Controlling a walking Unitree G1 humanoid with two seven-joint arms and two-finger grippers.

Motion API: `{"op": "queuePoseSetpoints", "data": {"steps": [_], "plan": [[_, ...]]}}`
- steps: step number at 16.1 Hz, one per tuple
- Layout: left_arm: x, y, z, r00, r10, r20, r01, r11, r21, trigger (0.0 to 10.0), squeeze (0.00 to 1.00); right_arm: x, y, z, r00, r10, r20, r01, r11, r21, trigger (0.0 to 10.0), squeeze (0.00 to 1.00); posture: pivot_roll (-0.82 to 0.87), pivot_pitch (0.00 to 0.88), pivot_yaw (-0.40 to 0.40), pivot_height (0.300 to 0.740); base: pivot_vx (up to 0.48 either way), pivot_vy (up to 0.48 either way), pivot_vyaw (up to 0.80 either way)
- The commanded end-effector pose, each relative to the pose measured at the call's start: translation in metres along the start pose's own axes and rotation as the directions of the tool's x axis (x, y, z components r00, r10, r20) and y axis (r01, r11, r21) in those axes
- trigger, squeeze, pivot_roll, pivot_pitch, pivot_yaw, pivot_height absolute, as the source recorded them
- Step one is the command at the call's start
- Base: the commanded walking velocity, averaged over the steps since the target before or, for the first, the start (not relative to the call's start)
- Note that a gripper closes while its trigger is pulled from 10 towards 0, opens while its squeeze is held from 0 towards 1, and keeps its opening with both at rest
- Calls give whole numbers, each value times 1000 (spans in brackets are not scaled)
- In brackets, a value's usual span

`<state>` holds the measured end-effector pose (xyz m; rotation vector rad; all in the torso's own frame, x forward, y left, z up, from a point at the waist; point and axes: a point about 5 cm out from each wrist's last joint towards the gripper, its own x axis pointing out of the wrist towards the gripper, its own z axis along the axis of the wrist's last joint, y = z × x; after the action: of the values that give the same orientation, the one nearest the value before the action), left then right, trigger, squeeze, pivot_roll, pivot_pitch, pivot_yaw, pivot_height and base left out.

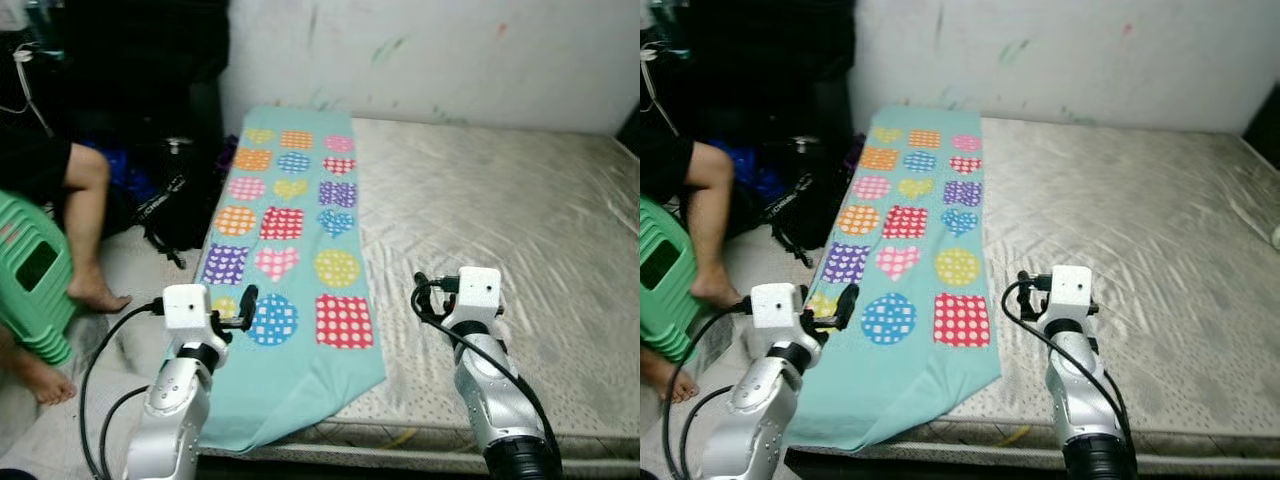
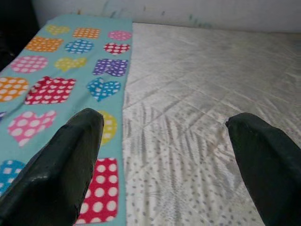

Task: Clean up the room

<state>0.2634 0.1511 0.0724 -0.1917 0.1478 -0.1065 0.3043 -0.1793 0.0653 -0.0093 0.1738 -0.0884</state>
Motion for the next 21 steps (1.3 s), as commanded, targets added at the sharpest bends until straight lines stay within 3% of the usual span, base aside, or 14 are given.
{"op": "queuePoseSetpoints", "data": {"steps": [1, 6, 15, 21], "plan": [[2, -2, 1, 1000, -7, 2, 7, 1000, 11, 10000, 0, 1, -2, 3, 1000, -11, 7, 11, 1000, 0, 10000, 0, -97, 0, -3, 740, 0, 289, 0], [3, -2, 1, 1000, -8, 6, 8, 1000, 8, 10000, 0, 1, -3, 2, 1000, -13, 6, 13, 1000, -3, 10000, 0, -97, 0, -2, 740, 0, 271, 0], [2, -4, 1, 1000, -19, 19, 19, 1000, -6, 10000, 0, 1, -4, 3, 1000, -16, 13, 16, 1000, -4, 10000, 0, -98, 0, -8, 740, 0, 0, 0], [-7, 8, -7, 1000, 15, -13, -15, 1000, 16, 10000, 0, -1, -14, 7, 998, -50, 38, 51, 999, -6, 10000, 0, -95, 0, -11, 740, 0, 0, 0]]}}
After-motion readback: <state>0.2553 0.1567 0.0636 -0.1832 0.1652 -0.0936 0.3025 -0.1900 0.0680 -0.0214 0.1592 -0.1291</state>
